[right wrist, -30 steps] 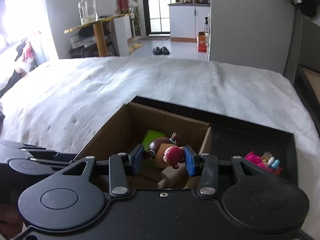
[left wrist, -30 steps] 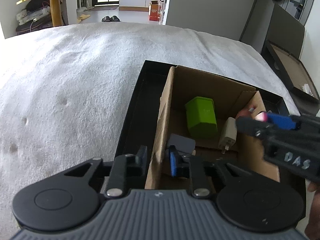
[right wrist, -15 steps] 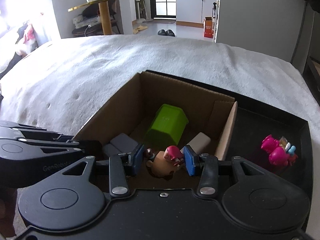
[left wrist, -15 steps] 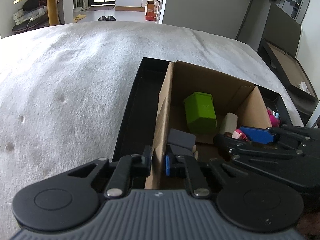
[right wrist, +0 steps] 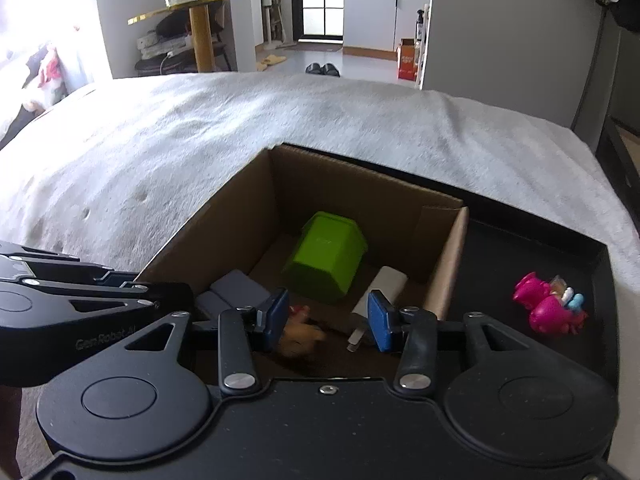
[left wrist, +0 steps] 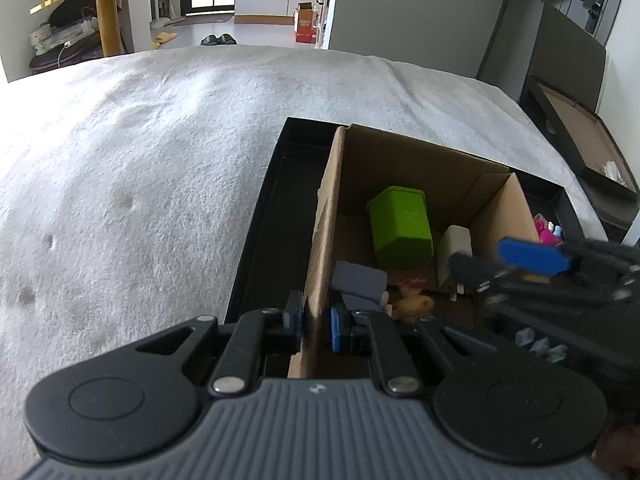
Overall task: Organize rigid objects
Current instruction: 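Withdraw the right tool from the box toward the pink figures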
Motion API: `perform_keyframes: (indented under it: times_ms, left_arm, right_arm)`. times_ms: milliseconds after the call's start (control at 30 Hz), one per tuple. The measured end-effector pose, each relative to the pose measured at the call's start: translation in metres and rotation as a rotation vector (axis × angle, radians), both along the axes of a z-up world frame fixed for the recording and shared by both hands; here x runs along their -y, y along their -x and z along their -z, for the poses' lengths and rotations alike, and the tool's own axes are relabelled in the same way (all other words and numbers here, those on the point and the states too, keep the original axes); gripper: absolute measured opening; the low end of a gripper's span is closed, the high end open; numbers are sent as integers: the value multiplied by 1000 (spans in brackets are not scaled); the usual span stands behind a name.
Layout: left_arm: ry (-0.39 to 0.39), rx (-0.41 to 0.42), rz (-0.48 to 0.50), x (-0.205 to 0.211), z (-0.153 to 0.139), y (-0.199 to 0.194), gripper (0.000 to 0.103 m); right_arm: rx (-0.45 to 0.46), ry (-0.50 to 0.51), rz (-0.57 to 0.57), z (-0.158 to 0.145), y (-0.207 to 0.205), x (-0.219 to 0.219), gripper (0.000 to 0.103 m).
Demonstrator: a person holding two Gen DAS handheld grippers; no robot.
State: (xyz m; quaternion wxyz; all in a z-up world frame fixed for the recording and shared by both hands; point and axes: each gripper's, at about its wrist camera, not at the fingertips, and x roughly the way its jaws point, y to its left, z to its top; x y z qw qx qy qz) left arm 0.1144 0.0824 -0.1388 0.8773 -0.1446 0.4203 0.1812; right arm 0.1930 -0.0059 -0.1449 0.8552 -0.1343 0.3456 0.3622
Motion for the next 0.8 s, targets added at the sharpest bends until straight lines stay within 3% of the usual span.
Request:
perform_keyframes:
  times_ms: [167, 333, 500, 667, 800]
  left_arm:
    - [-30, -4, -10, 3, -5, -2, 13]
    - [-48, -12, -21, 6, -8, -5, 16]
    - [-88, -26, -22, 10, -11, -8, 17]
    - [-103, -41, -35, 12, -12, -11, 18]
    - [-136, -59, -49, 15, -13, -16, 27]
  right_arm:
    - [11, -79, 52, -20, -9, 29, 44]
    - [35, -90, 159, -32, -21, 62, 54]
    - [38, -66, 254, -24, -33, 87, 59]
    - [49, -55, 290, -16, -37, 101, 70]
    - [54, -57, 317, -10, -40, 109, 81]
